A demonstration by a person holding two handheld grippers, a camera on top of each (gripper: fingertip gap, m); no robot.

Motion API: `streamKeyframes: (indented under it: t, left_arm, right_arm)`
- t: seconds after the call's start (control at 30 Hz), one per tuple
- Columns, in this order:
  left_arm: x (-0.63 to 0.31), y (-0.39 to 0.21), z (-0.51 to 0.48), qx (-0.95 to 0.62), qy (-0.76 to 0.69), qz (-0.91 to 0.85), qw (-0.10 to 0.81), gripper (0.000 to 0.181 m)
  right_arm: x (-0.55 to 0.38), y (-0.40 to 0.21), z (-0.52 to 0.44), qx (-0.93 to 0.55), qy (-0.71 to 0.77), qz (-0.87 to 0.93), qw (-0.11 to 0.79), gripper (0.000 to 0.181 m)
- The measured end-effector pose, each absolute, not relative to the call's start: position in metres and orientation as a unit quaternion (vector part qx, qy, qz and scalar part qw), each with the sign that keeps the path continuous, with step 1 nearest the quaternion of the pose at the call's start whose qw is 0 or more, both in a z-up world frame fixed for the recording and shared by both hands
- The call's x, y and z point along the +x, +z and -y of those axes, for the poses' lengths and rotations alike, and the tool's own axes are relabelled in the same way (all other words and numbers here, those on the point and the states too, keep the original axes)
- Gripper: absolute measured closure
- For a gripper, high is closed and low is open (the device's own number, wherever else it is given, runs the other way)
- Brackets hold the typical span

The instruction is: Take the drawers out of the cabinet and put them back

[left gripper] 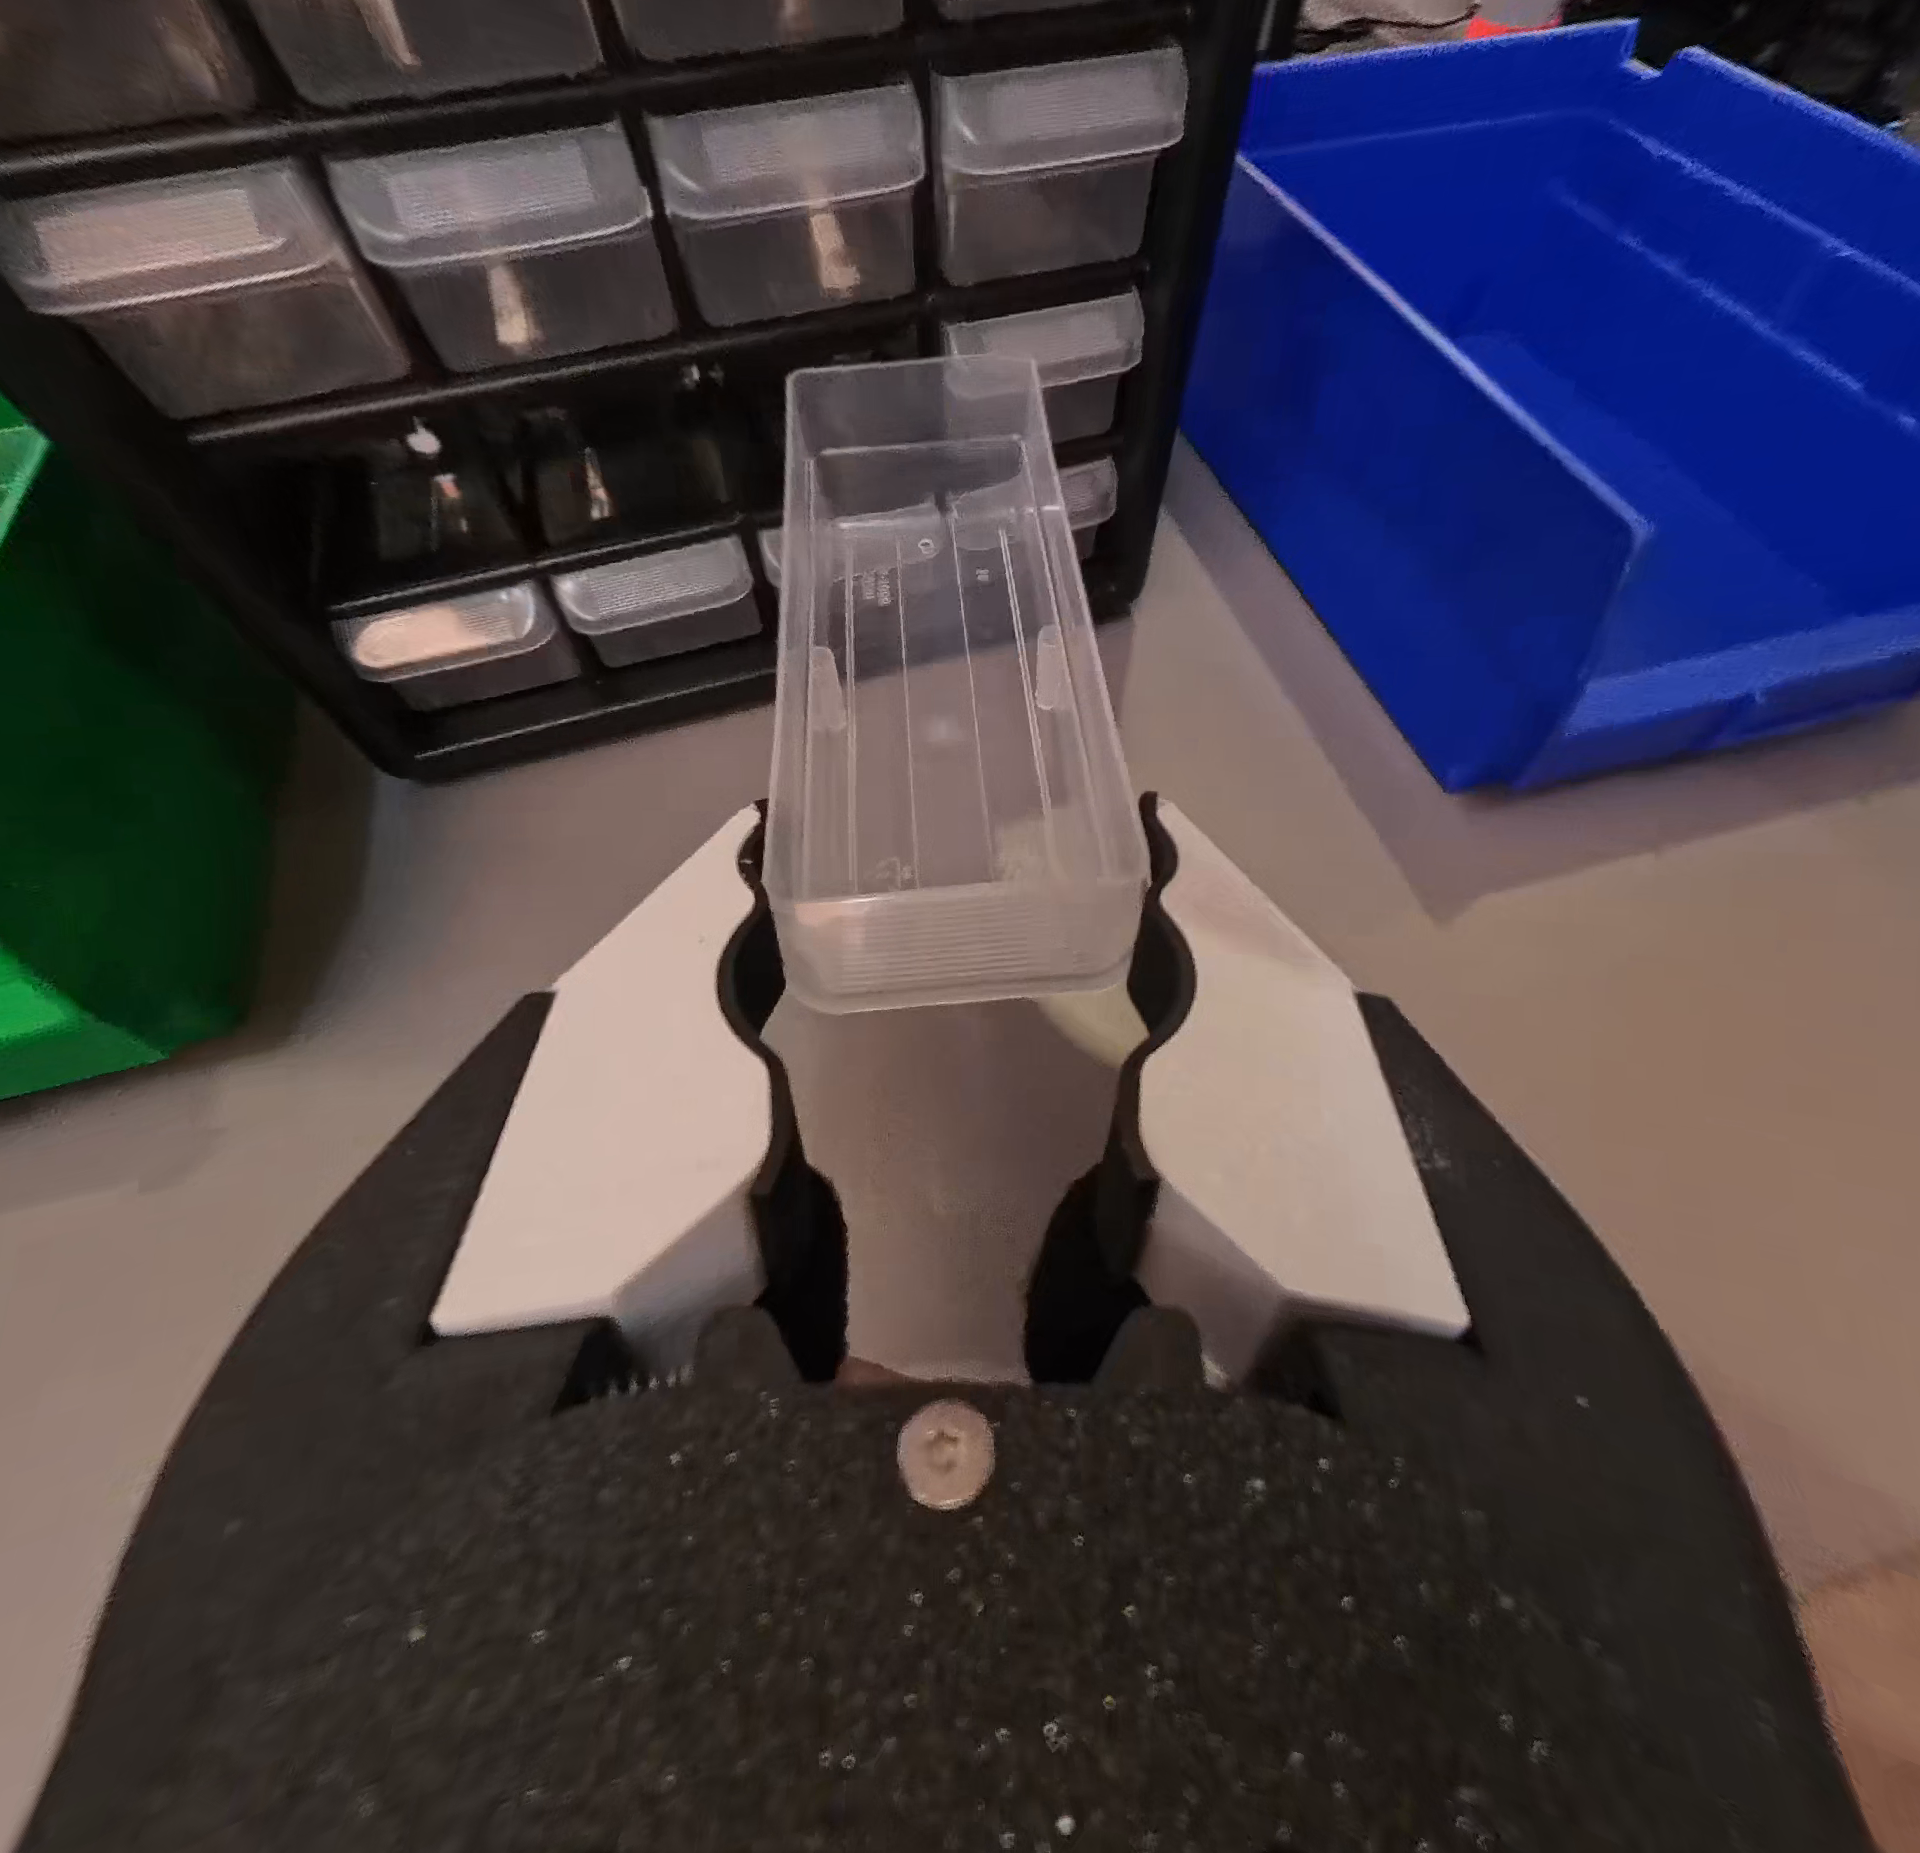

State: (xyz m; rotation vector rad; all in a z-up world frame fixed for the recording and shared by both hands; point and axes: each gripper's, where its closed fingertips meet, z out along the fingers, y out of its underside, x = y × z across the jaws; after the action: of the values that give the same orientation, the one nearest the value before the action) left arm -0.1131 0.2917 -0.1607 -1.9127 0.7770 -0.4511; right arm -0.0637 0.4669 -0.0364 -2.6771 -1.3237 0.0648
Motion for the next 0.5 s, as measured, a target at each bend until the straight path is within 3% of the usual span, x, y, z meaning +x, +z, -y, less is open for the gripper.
streamKeyframes:
  t: [0.5]
  left_arm:
    - [-0.101, -0.17, -0.308, -0.818, -0.174, -0.26, 0.484, 0.116]
  right_arm:
    - [-0.064, -0.036, -0.467, -0.893, 0.024, 0.44, 0.091, 0.181]
